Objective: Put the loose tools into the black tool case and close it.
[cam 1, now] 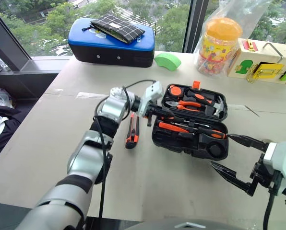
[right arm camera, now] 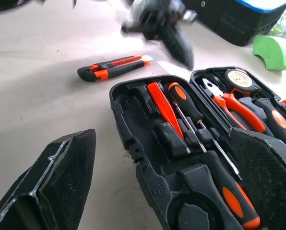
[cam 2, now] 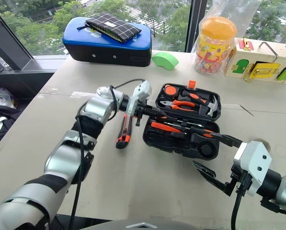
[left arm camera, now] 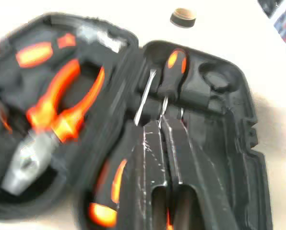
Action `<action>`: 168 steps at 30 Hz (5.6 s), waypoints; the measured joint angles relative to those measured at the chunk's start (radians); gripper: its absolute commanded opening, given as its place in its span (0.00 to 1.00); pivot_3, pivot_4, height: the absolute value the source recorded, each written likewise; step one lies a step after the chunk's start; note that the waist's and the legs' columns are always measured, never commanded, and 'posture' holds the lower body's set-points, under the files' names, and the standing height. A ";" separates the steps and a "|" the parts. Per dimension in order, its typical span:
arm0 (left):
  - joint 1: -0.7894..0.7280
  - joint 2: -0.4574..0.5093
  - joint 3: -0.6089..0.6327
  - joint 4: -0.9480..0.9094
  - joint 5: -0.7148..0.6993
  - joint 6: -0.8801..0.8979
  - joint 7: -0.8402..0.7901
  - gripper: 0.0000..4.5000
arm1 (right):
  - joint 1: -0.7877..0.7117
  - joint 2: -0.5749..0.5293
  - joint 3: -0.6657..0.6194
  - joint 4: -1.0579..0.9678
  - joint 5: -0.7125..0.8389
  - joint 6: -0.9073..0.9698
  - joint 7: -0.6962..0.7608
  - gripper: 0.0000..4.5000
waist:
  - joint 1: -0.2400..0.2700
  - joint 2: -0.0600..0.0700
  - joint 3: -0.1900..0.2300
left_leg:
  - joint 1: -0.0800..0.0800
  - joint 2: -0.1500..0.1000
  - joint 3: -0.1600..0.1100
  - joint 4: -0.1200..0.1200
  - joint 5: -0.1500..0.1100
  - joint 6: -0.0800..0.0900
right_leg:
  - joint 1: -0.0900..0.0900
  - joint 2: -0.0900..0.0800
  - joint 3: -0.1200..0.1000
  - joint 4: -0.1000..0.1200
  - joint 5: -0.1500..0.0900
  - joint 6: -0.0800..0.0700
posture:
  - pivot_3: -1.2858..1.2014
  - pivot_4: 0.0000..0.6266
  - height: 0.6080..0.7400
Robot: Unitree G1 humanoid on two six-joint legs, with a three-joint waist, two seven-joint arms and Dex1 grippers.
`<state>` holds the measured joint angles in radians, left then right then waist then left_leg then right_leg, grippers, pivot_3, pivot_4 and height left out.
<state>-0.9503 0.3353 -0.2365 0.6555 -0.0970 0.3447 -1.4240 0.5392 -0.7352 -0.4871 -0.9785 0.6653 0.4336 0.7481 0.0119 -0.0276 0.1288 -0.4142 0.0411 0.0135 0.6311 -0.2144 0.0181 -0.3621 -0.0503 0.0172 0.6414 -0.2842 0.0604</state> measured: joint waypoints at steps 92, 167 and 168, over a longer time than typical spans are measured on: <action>0.089 -0.005 -0.267 -0.156 0.085 -0.219 -0.070 0.34 | 0.100 0.057 -0.044 0.007 -0.066 -0.026 0.031 1.00 | 0.003 0.004 -0.005 | 0.000 -0.001 0.004 0.004 -0.007 0.011 | 0.000 0.000 0.006 -0.002 -0.002 0.001 | 0.52 0.24 1.00; 0.740 0.354 0.183 -1.152 -0.611 0.326 0.227 0.80 | -0.575 -0.368 0.185 0.495 -0.230 0.805 0.184 1.00 | 0.002 0.009 -0.003 | 0.001 -0.001 0.002 0.002 -0.007 0.011 | 0.001 -0.004 0.011 -0.004 -0.003 0.000 | 0.52 0.24 1.00; 0.737 0.354 0.180 -1.155 -0.614 0.326 0.226 0.80 | -0.564 -0.362 0.175 0.487 -0.229 0.837 0.165 1.00 | -0.001 0.009 -0.003 | 0.002 -0.001 0.004 0.002 -0.007 0.011 | 0.000 -0.004 0.012 -0.004 -0.003 -0.001 | 0.52 0.24 1.00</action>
<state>-0.2129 0.6897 -0.0562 -0.4993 -0.7112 0.6711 -1.1976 -0.0250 -1.0970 -0.3121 -0.4918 0.4366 1.2710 0.9132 0.0108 -0.0183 0.1258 -0.4126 0.0401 0.0171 0.6330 -0.2215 0.0289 -0.3617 -0.0544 0.0296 0.6378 -0.2877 0.0591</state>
